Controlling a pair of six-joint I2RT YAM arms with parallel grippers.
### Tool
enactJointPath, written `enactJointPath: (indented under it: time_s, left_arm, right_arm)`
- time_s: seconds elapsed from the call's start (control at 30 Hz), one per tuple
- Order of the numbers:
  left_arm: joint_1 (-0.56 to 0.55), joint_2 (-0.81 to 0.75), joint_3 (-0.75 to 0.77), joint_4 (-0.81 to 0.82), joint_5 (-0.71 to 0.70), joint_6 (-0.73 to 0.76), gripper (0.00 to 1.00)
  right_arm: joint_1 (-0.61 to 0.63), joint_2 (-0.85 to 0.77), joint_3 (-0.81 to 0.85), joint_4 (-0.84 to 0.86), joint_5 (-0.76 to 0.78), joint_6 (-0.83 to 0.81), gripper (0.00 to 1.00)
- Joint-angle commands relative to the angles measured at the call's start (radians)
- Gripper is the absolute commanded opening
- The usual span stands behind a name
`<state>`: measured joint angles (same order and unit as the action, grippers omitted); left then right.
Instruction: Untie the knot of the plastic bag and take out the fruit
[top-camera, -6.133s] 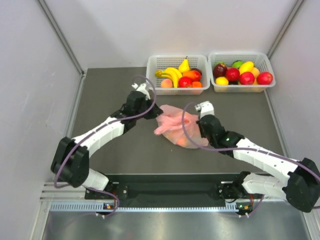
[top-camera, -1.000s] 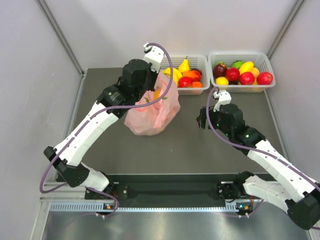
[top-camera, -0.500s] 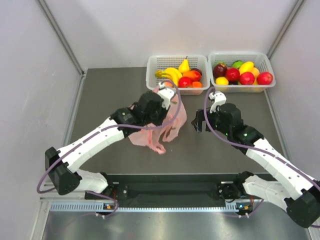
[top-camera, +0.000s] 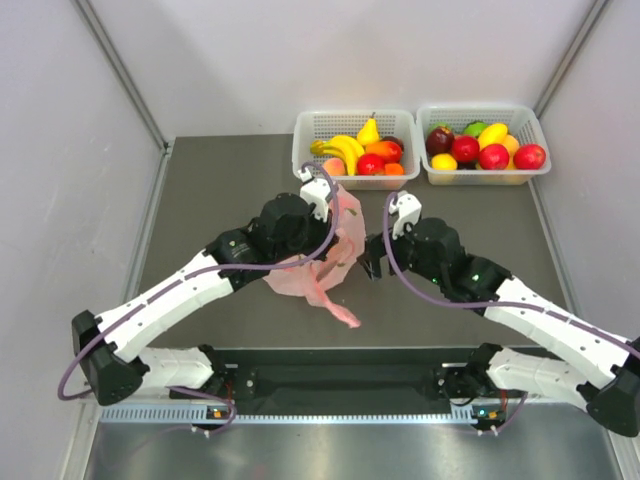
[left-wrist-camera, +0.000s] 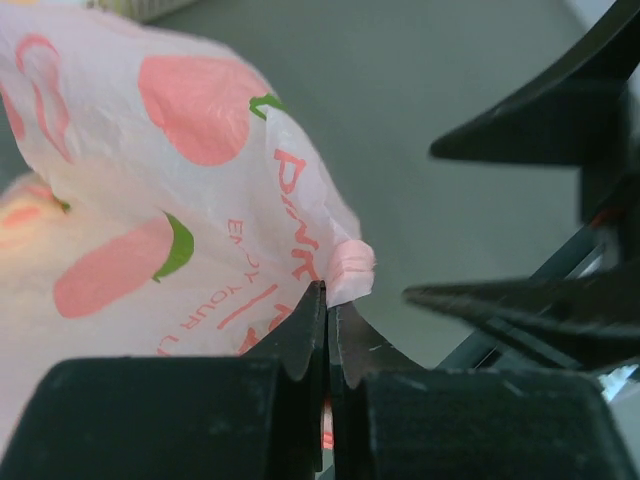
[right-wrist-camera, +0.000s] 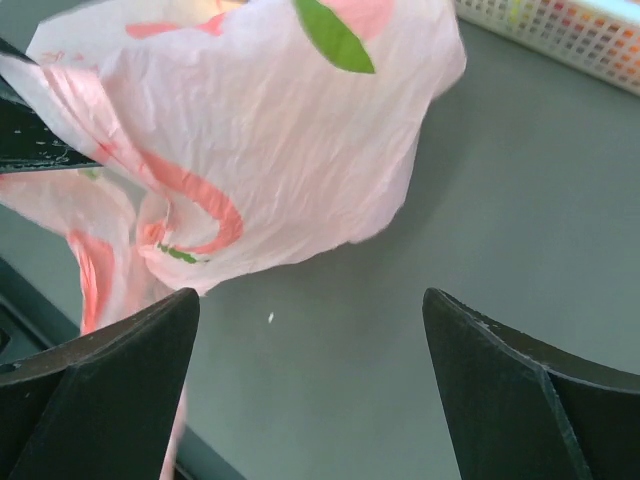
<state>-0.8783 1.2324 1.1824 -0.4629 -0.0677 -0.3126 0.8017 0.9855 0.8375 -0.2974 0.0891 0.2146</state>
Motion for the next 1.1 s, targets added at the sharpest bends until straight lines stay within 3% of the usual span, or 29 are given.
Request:
enactJointPath:
  time_s: [0.0, 0.1, 0.27, 0.43, 0.5, 0.53, 0.57, 0.7, 1.0, 1.07]
  left_arm:
    - [-0.001, -0.002, 0.055, 0.107, 0.026, -0.078, 0.0]
    - [-0.001, 0.031, 0.06, 0.11, 0.034, -0.097, 0.0]
    - [-0.001, 0.058, 0.031, 0.128, 0.055, -0.12, 0.0]
    - [-0.001, 0.049, 0.002, 0.161, 0.063, -0.137, 0.0]
    - [-0.002, 0.035, -0.007, 0.152, 0.056, -0.129, 0.0]
    - [-0.001, 0.016, -0.023, 0.147, 0.043, -0.125, 0.0]
    - [-0.001, 0.006, -0.033, 0.136, 0.031, -0.122, 0.0]
    - [-0.001, -0.066, -0.107, 0.132, -0.036, -0.112, 0.0]
    - [0.001, -0.149, -0.245, 0.135, -0.081, -0.14, 0.0]
    - [0.001, -0.162, -0.26, 0.129, -0.087, -0.144, 0.0]
  right_arm:
    - [0.094, 0.008, -0.008, 0.131, 0.22, 0.048, 0.93]
    - [0.164, 0.034, -0.026, 0.179, 0.358, 0.106, 0.94]
    - [0.217, 0.114, -0.017, 0.233, 0.438, 0.198, 0.98]
    - [0.24, 0.229, 0.057, 0.109, 0.648, 0.337, 0.96]
    - [0.228, 0.239, 0.071, 0.005, 0.754, 0.432, 0.88]
    - [0.215, 0.225, 0.06, -0.009, 0.758, 0.456, 0.8]
    - [0.203, 0.208, 0.043, -0.009, 0.753, 0.457, 0.62]
    - [0.148, 0.06, -0.078, 0.02, 0.713, 0.404, 0.34]
    - [-0.189, -0.114, -0.15, -0.009, 0.463, 0.188, 0.22]
    - [-0.267, -0.107, -0.123, -0.029, 0.428, 0.151, 0.35]
